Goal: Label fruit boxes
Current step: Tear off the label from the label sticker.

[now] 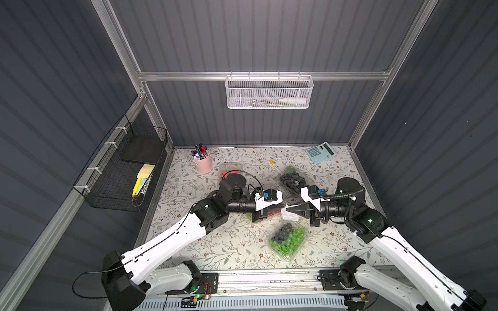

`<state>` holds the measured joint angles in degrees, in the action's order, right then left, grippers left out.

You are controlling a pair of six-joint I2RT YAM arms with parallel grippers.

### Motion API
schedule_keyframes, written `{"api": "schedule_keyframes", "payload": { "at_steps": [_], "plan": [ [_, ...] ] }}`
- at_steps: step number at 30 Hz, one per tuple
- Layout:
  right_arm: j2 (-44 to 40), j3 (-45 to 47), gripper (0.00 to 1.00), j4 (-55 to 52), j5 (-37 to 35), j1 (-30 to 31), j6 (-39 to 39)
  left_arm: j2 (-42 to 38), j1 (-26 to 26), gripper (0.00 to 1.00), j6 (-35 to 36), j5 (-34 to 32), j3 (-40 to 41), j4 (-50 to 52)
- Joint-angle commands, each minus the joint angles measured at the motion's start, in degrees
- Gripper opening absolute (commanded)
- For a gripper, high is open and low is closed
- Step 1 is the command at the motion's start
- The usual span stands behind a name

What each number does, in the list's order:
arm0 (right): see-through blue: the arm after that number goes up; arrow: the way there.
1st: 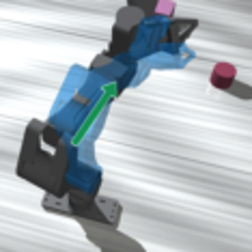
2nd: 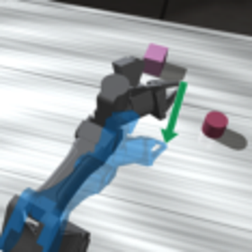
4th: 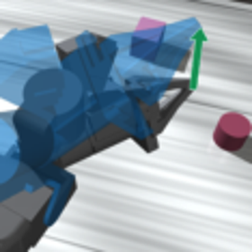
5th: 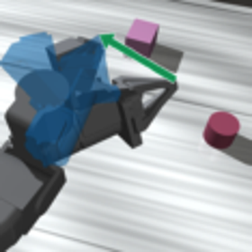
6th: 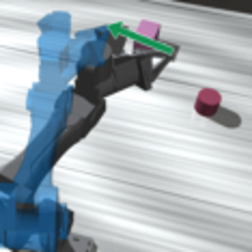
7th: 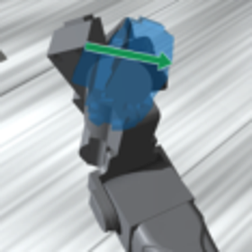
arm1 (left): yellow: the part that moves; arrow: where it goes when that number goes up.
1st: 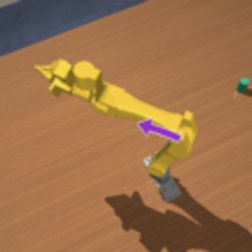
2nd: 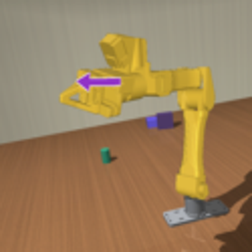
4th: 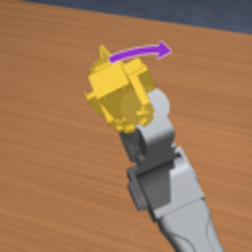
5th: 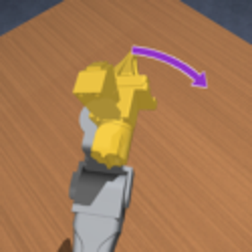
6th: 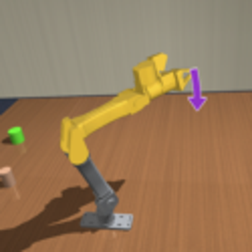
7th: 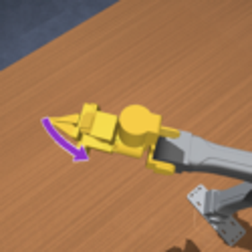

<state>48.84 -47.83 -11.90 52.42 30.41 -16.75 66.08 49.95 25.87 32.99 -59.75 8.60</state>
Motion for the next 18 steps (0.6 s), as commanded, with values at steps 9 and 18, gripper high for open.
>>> {"api": "schedule_keyframes", "payload": {
  "at_steps": [9, 18],
  "plan": [
    [-1.59, 0.87, 0.0, -2.67, -2.23, -1.3, 4.14, -3.52, 0.3, 0.0, -0.2, -9.03, -0.85, 1.01],
    [-0.91, 1.84, 0.0, -3.01, -8.99, -6.84, 16.71, -2.39, 0.3, 0.0, 2.14, -11.15, -1.32, 4.59]
  ]
}}
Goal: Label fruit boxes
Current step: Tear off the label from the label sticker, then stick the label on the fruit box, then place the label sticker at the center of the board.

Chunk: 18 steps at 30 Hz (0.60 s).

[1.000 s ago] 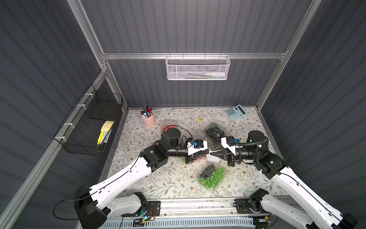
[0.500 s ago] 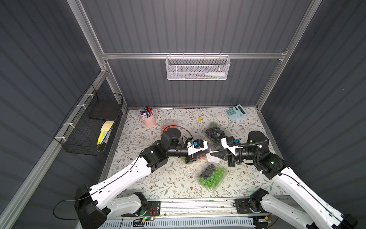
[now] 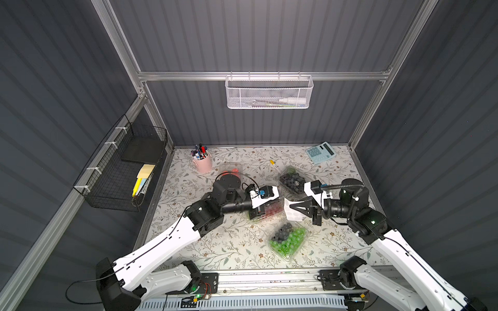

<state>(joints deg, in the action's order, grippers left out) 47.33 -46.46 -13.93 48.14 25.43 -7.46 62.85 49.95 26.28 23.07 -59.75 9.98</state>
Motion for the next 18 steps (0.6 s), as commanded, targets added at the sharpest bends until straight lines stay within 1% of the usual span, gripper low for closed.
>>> {"api": "schedule_keyframes", "payload": {
  "at_steps": [1, 2, 5, 9, 11, 14, 18],
  "plan": [
    [1.26, -0.03, 0.0, -2.53, -7.64, -2.89, 10.41, 1.56, 0.4, 0.0, 2.12, -1.19, -1.42, 4.12],
    [2.13, -0.78, 0.0, -4.8, -10.25, -4.01, 13.28, 2.51, 0.48, 0.0, 2.68, -1.2, -1.6, 5.16],
    [4.43, -1.49, 0.0, -10.88, -14.64, -8.67, 20.19, 5.85, 1.74, 0.0, 5.23, -1.27, -2.19, 8.34],
    [5.79, 0.46, 0.0, -15.67, -15.36, -17.99, 27.63, 12.5, 5.18, 0.0, 9.32, -3.26, -4.93, 13.95],
    [6.1, 3.04, 0.0, -15.6, -14.69, -23.79, 31.82, 16.07, 6.91, 0.0, 11.38, -4.7, -6.81, 16.67],
    [7.33, 6.3, 0.0, -13.19, -11.67, -30.52, 35.59, 21.59, 9.54, 0.0, 14.24, -8.14, -9.67, 20.97],
    [11.52, 9.12, 0.0, -9.44, -12.09, -34.07, 37.73, 28.9, 12.84, 0.0, 17.14, -11.93, -13.37, 26.36]
  ]
}}
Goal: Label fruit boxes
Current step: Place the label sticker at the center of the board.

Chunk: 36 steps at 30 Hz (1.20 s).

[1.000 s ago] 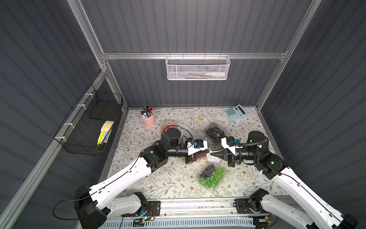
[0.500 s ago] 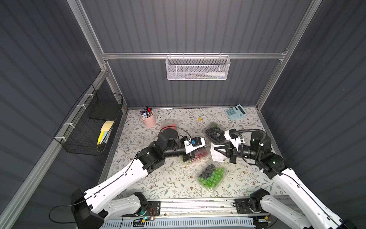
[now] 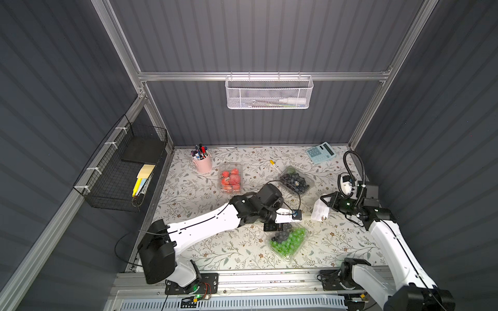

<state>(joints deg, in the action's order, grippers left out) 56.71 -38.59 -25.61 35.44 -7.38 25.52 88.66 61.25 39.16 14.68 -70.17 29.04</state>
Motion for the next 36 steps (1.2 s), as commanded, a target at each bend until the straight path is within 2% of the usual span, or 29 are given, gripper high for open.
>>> {"api": "schedule_keyframes", "payload": {
  "at_steps": [1, 13, 16, 19, 24, 26, 29, 36],
  "plan": [
    [3.44, 1.48, 0.0, 3.08, 0.59, -1.72, 4.86, 4.27, 2.01, 0.0, 4.79, -3.72, -3.73, 8.3],
    [17.49, 1.9, 0.0, 8.34, 1.28, -4.66, 4.54, 15.41, 6.36, 0.0, 7.92, -10.05, -10.32, 16.7],
    [18.86, 1.73, 0.04, 7.94, 1.21, -4.73, 3.55, 17.47, 6.99, 0.0, 8.45, -9.93, -13.29, 19.95],
    [19.7, 1.75, 0.13, 7.28, 0.66, -4.99, 2.89, 18.72, 7.19, 0.07, 8.75, -8.61, -14.14, 23.51],
    [20.4, 1.07, 0.37, 4.92, -1.56, -5.54, 2.43, 18.96, 7.21, 0.23, 9.03, -5.19, -14.11, 25.78],
    [19.71, 0.57, 0.43, 3.73, -2.77, -5.72, 2.52, 18.79, 7.21, 0.29, 9.17, -4.13, -14.45, 26.84],
    [17.98, -0.41, 0.48, 1.46, -4.48, -5.94, 2.34, 17.69, 7.21, 0.37, 8.81, -3.02, -14.82, 27.65],
    [11.36, -2.8, 0.51, -3.59, -7.6, -6.04, 0.67, 11.27, 6.55, 0.37, 0.0, -4.59, -12.3, 18.99]
  ]
}}
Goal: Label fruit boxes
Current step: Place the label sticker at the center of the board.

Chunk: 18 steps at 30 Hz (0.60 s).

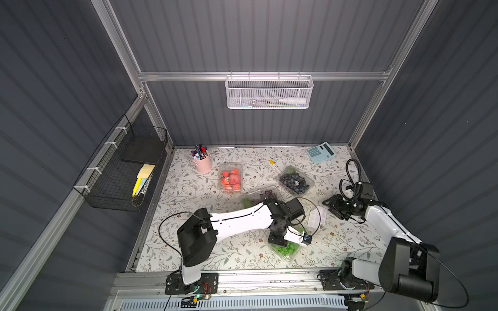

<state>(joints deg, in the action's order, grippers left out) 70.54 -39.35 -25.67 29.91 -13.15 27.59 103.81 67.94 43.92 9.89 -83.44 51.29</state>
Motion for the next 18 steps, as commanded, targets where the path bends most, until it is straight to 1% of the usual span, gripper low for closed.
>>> {"api": "schedule_keyframes", "payload": {
  "at_steps": [1, 5, 9, 14, 18],
  "plan": [
    [-3.13, -2.44, 0.51, -4.26, -2.39, -0.25, -1.57, -4.47, -0.48, 0.35, -6.04, 0.28, 1.25, -4.65],
    [-4.96, -3.08, 0.51, -4.8, -2.54, -0.23, -1.74, -4.59, -1.14, 0.21, -8.48, 0.16, 1.88, -8.7],
    [-5.5, -3.36, 0.51, -5.21, -1.45, -0.22, -2.31, -2.02, -1.15, 0.14, -8.49, -0.25, 1.71, -8.53],
    [-5.8, -3.46, 0.51, -5.54, -1.04, -0.28, -2.71, 0.95, -1.23, 0.1, -7.72, -0.84, 1.11, -7.83],
    [-6.2, -3.65, 0.51, -5.63, -0.82, -0.3, -2.9, 1.94, -1.27, 0.09, -7.46, -0.66, 1.79, -6.87]
  ]
}}
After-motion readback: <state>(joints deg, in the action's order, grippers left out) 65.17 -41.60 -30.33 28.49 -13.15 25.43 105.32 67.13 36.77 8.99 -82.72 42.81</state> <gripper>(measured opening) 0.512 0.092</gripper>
